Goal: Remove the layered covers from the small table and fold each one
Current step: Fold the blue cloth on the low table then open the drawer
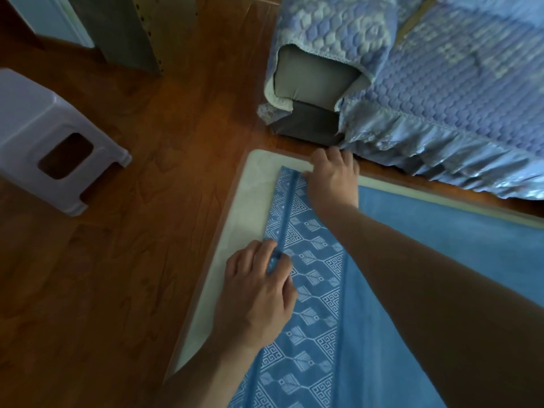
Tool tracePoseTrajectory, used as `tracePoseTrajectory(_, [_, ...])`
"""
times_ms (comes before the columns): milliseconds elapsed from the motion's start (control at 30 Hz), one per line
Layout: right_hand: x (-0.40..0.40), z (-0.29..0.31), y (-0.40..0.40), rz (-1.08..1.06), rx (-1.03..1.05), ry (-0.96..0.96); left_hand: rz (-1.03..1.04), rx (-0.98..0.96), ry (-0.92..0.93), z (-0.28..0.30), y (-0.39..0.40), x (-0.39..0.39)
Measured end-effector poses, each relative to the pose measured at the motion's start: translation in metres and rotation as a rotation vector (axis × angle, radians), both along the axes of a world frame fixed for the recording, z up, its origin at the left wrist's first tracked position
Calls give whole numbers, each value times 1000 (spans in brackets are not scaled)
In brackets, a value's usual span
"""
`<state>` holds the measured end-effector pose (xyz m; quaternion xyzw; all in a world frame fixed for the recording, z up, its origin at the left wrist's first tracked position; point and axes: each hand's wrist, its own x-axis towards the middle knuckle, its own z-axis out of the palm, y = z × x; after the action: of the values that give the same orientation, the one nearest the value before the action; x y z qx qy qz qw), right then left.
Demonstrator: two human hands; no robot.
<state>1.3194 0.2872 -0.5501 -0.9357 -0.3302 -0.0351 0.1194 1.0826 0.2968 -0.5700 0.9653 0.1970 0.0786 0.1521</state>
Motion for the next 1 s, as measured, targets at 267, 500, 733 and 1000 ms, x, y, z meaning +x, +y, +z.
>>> tracePoseTrajectory(267, [-40,-26,-88,269,-162,118,6,36,92,4,-2,2])
tracePoseTrajectory(500, [0,-24,-155,-46,-270,124,-84,70,91,36,-4,80])
tracePoseTrajectory(733, [1,-24,-155,-48,-257,133,-109,84,334,-7,49,151])
tracePoseTrajectory(1000, [11,-20,-168,36,-102,238,-184,55,137,-9,-60,156])
